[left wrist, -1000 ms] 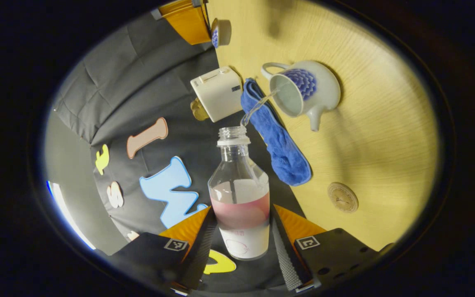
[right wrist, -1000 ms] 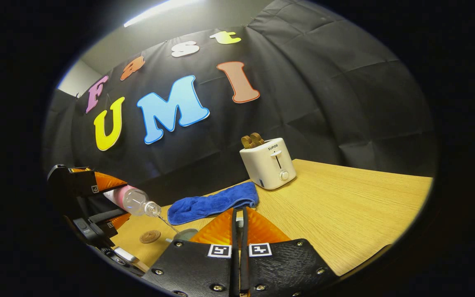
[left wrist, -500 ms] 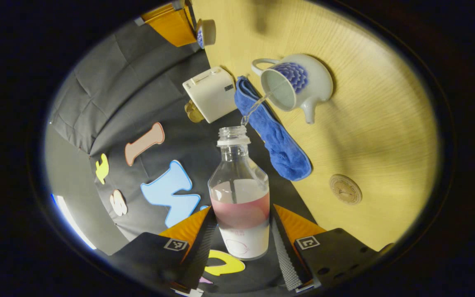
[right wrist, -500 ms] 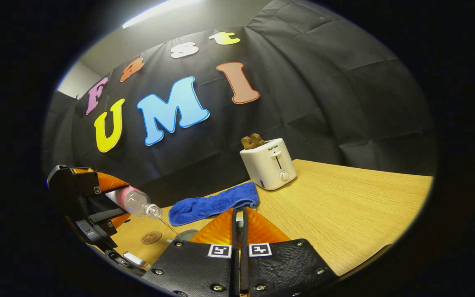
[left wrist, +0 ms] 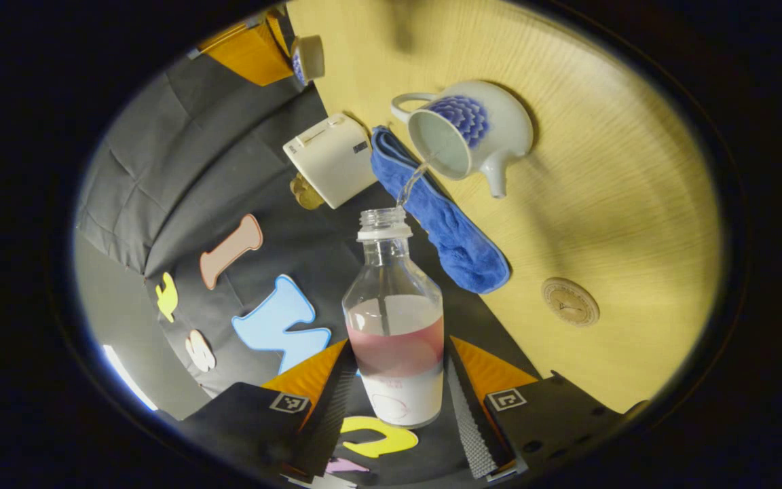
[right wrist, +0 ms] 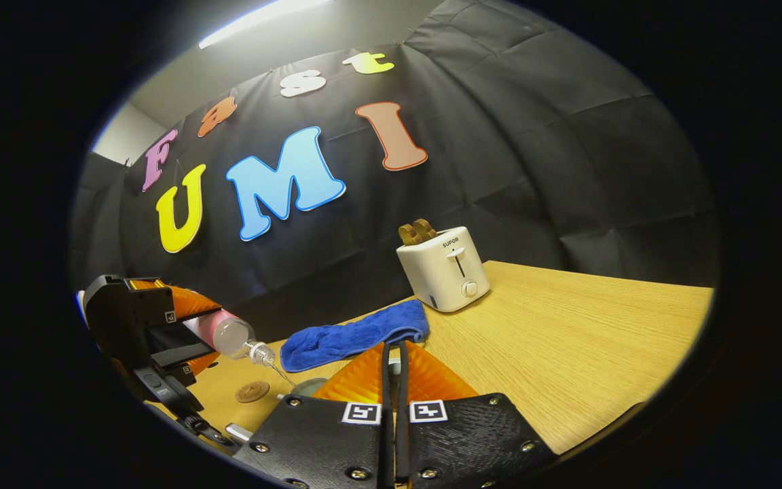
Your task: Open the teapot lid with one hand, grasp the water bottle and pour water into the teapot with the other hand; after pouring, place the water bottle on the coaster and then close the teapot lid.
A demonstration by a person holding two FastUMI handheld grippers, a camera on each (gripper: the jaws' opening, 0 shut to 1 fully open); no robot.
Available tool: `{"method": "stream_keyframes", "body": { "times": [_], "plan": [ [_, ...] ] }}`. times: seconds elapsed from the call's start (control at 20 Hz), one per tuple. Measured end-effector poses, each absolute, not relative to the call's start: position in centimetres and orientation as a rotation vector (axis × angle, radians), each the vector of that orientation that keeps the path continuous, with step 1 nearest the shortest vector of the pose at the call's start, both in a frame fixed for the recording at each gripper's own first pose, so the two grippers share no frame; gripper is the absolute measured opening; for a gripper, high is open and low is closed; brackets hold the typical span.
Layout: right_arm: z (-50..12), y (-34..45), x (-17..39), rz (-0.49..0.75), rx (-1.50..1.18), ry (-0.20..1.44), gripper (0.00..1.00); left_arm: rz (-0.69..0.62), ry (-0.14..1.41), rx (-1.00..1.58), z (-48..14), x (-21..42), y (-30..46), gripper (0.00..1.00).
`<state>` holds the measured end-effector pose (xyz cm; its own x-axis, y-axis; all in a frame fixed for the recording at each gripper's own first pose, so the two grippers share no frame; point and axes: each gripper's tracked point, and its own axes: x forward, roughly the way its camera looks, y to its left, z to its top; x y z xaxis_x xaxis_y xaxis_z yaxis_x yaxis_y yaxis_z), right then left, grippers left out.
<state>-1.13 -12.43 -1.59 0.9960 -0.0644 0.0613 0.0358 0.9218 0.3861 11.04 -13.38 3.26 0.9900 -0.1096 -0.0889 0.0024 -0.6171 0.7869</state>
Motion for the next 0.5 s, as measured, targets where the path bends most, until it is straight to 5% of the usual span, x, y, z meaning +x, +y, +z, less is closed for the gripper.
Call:
{"method": "stream_keyframes", "body": {
  "times": [0.5],
  "plan": [
    [-1.7, -12.3, -1.2, -0.041, 0.408, -0.07, 0.01, -0.175, -0.053, 2.357, 3.2, 10.9, -14.5, 0.87]
  ]
}}
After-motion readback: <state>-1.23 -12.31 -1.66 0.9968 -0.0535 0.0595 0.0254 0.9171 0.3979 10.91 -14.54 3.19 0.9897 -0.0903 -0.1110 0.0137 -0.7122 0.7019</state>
